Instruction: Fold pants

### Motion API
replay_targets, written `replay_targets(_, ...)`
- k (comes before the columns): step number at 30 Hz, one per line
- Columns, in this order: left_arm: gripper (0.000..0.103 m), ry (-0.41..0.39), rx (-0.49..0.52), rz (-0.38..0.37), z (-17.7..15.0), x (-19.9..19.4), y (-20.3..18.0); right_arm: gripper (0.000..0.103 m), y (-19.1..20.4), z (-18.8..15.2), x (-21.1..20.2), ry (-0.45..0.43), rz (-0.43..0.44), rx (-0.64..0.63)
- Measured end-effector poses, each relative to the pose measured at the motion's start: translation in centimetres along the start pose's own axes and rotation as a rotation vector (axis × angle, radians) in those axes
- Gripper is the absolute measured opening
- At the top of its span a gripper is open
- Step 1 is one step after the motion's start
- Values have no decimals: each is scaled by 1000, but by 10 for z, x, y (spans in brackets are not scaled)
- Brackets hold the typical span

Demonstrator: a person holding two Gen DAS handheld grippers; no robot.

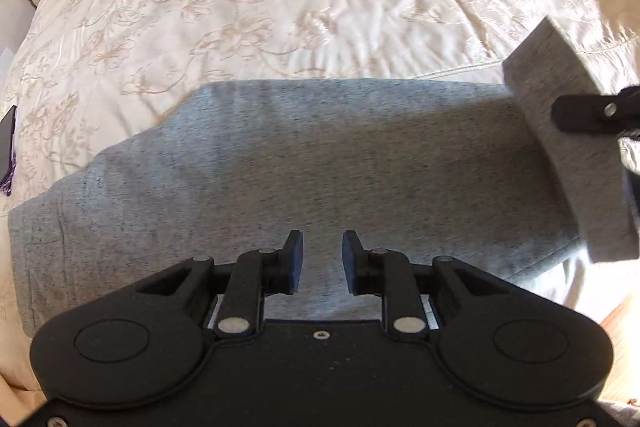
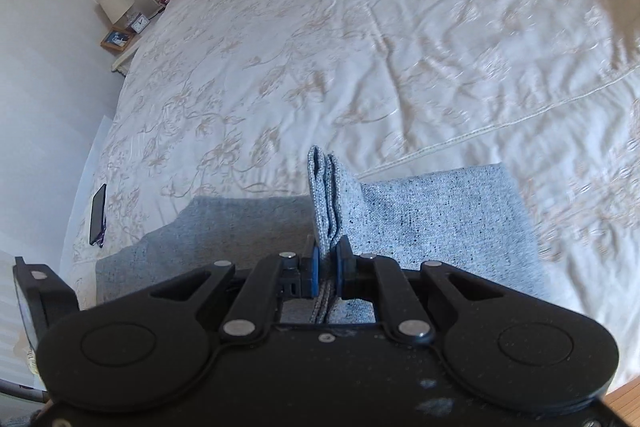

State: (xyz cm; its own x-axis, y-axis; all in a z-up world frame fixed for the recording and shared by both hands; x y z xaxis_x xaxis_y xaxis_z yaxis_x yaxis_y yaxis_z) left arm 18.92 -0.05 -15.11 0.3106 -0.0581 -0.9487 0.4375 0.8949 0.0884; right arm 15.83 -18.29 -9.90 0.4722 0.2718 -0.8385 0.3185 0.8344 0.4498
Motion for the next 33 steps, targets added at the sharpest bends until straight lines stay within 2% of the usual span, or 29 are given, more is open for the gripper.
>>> replay_targets(5, 31, 0, 8, 0, -6, 6, 29, 10, 36, -37, 61, 26, -37, -29)
replay_targets(6, 31, -2, 10, -4, -7, 6, 33, 11, 39, -42, 68, 21, -45, -24)
replay_targets(7, 31, -6, 12, -8, -6, 6, 34, 17, 40, -46, 75, 18, -45, -15)
replay_targets(8, 31, -9, 18, -12, -6, 5, 36, 19, 41, -48, 79, 11, -16, -4)
replay_targets(10, 31, -13, 29, -21, -4, 6, 36, 31, 43, -51, 81, 11, 35, -14)
replay_targets(12, 31, -25, 34, -38, 0, 5, 33, 31, 46, -51, 71, -3, 40, -54)
replay_targets(14, 31, -36, 41, -57, 5, 3, 27, 31, 42, -46, 53, -53, 40, -77)
replay_targets(17, 31, -58, 65, -95, 15, 1, 11, 31, 18, -39, 26, -135, -54, -75)
replay_targets(21, 31, -62, 113, -111, 25, 8, -21, 32, -38, -34, 3, -227, -262, -38)
replay_targets(23, 31, -58, 109, -134, 28, 10, -36, 32, -71, -37, 4, -207, -359, -10)
replay_targets(24, 31, -50, 109, -142, 29, 12, -44, 29, -85, -39, 8, -179, -377, 8)
replay_targets(26, 31, -31, 126, -145, 29, 19, -60, 26, -110, -49, 24, -39, -357, 18)
replay_targets(28, 31, 0, 158, -125, 27, 28, -73, 21, -115, -60, 36, 66, -311, -30)
replay_targets(30, 32, 30, 186, -101, 22, 39, -82, 22, -111, -63, 33, 99, -283, -89)
replay_targets(31, 38, 49, 200, -77, 18, 46, -84, 22, -109, -61, 27, 100, -262, -103)
replay_targets(33, 39, 70, 209, -37, 11, 60, -85, 22, -111, -50, 11, 68, -221, -83)
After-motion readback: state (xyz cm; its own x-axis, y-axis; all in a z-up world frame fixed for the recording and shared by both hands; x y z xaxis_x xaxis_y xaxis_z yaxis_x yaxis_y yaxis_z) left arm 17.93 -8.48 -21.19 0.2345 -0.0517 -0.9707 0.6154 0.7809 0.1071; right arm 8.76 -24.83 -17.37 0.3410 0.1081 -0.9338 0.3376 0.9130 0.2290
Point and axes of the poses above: each gripper's, at about its wrist camera, not at the fingertips, and x roughly the way its jaws point, y to its left, z to its top, the point moved 3 cm from there along x, roughly the way its jaws point, and after that the axes turned 9 degrees about x, right-handed, at the moved point
